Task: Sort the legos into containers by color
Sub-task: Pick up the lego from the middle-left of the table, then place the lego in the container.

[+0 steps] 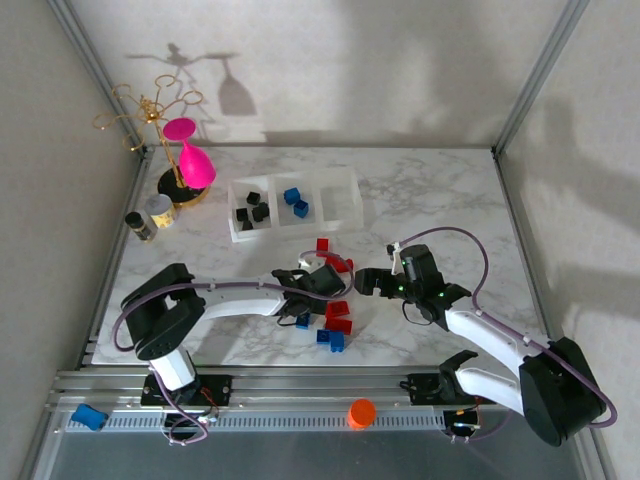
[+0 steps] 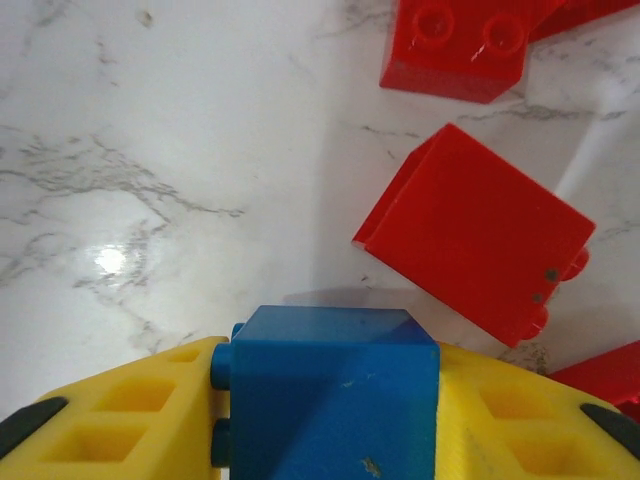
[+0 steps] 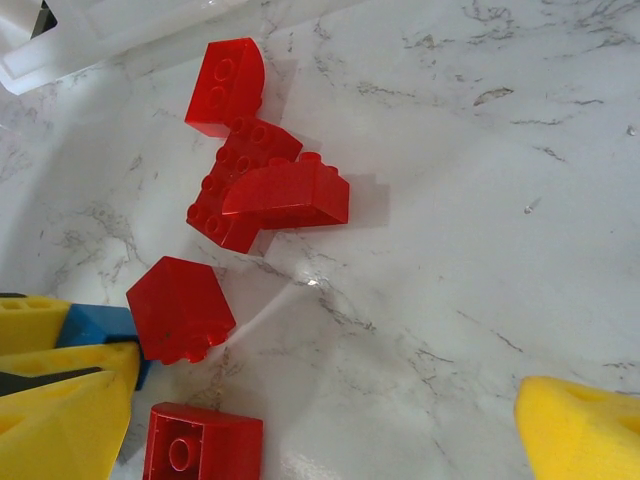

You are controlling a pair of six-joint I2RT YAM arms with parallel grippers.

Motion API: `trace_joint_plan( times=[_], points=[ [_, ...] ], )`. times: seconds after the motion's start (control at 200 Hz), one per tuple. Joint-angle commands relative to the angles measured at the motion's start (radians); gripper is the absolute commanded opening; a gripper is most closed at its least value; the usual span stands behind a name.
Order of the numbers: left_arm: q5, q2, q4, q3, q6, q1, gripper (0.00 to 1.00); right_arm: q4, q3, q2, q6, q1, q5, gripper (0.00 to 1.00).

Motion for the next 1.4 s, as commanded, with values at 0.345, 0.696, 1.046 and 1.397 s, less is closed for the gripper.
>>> trace_joint_plan(
  times=[0.345, 0.696, 1.046, 1.397],
  points=[
    [-0.16, -0.067, -0.096, 0.231, 0.054, 0.192, 0.43, 0.126, 0.108, 0.074, 0.031, 0.005, -0.069, 0.99],
    [-0.21, 0.257, -0.119, 0.588, 0.061, 0.356, 0.44, 0.181, 0.149, 0.133, 0.052, 0.004, -0.046, 0.99],
    [-0.209, 0.523, -0.182, 0.869, 0.056, 0.452, 0.45, 0.167, 0.148, 0.143, 0.037, -0.009, -0.048, 0.99],
    [-0.189, 0.427, -0.175, 0.836, 0.073, 0.449, 0.62, 0.179, 0.149, 0.156, 0.037, -0.015, -0.053, 0.99]
  ],
)
